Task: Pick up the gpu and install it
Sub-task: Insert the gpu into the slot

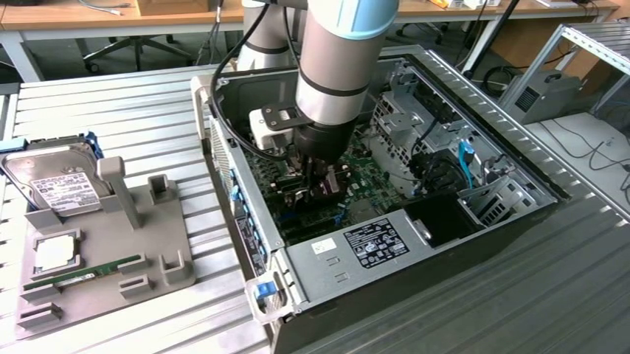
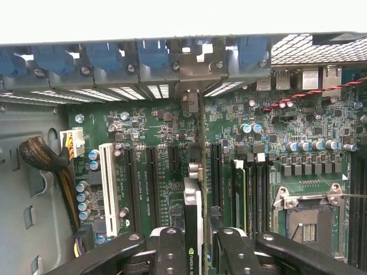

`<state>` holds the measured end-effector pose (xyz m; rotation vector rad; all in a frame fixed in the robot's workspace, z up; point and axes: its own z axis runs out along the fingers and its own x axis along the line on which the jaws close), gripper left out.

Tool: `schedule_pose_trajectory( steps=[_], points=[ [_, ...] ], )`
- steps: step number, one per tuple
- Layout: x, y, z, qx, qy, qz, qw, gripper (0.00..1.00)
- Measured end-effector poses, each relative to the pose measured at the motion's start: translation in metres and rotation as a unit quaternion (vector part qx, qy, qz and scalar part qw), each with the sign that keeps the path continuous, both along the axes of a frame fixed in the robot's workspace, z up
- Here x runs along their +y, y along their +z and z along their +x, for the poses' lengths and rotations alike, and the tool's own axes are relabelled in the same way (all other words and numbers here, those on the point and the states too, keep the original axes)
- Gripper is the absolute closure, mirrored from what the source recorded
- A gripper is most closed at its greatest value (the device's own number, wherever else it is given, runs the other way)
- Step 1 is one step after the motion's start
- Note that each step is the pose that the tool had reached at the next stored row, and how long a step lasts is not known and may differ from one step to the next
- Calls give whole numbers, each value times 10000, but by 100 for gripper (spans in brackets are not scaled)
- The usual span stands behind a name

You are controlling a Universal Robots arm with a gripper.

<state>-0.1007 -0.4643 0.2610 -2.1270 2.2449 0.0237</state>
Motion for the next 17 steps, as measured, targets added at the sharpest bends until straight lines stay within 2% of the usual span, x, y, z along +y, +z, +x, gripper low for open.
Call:
schedule_pose_trajectory(
  steps=[13, 14, 15, 16, 17],
  points=[
    [1, -5, -1, -2, -2, 4, 10000, 73],
    [1, -4, -1, -2, -1, 4, 10000, 67],
    [0, 0, 0, 0, 0, 0, 10000, 67],
    [0, 0, 0, 0, 0, 0, 10000, 60],
    [0, -1, 0, 0, 0, 1, 10000, 60]
  ],
)
